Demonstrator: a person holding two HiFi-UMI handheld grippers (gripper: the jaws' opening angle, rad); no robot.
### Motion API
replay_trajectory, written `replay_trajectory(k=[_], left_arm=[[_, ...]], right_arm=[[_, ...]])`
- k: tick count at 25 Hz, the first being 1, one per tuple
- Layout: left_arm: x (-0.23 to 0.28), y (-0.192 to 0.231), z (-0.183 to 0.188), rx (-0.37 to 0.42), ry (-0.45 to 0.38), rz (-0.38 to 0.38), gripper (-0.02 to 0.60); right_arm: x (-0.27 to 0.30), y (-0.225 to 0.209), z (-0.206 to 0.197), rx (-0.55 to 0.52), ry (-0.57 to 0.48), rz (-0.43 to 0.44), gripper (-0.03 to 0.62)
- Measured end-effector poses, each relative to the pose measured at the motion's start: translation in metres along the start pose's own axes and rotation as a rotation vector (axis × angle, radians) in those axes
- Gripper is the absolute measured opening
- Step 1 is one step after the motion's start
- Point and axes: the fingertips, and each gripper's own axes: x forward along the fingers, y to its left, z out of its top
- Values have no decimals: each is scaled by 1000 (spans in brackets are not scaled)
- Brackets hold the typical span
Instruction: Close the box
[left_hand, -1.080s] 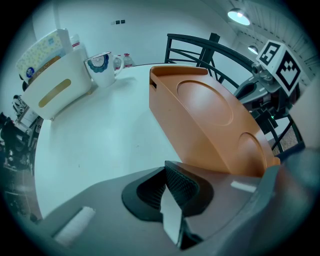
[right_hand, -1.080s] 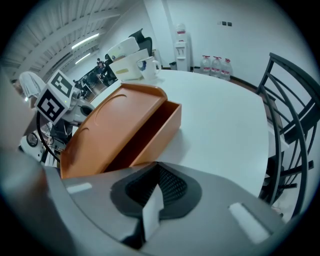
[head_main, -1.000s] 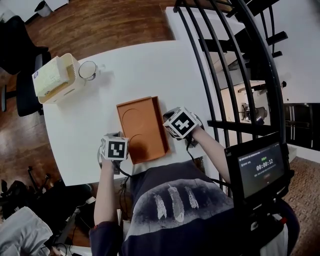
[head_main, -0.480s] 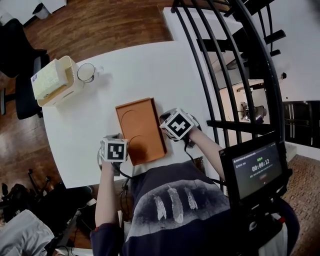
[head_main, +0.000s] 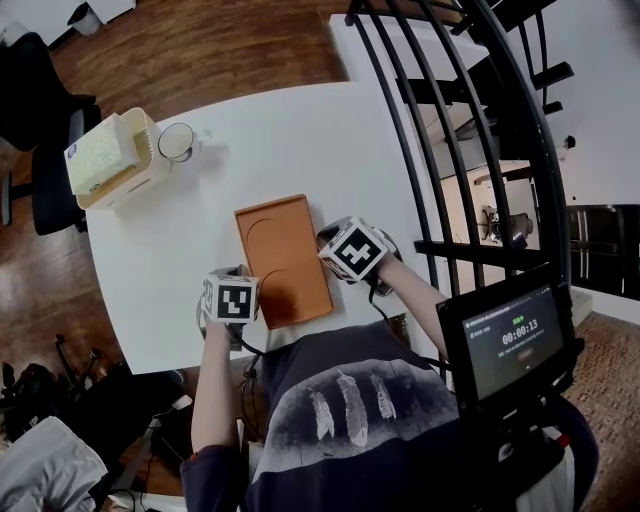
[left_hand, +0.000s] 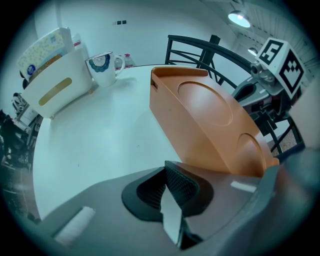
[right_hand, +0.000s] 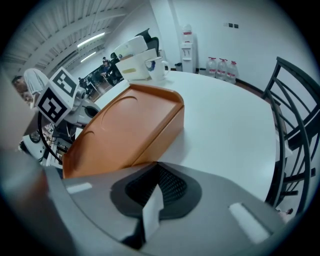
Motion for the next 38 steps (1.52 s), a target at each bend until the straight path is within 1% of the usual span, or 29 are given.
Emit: replay_trajectory(k=[3,6,14,19,24,31,38], left_arm=[[-1,-1,1,4,-1,2,15],[-1,-2,1,25,3,10,15],[-3,-5,2,56,16,-7,14],[-2,-3,0,46,10,-2,15],[-1,-2,1,23,-1,-1,15],[0,-1,0,36,4,0,15],[1,-2,0,45,8,-2,15]], right_arm=[[0,0,0,-3,2,0,5],[-1,2,1,-9,0,0,5],[-3,3,2,4,-21,8,3],[-1,3,0,11,-21,11,3],[-3,-10,-10,-22,-2,-39,5],[0,-29,-25,57,13,-70,5],[6,-31,-27,55,34,-78,5]])
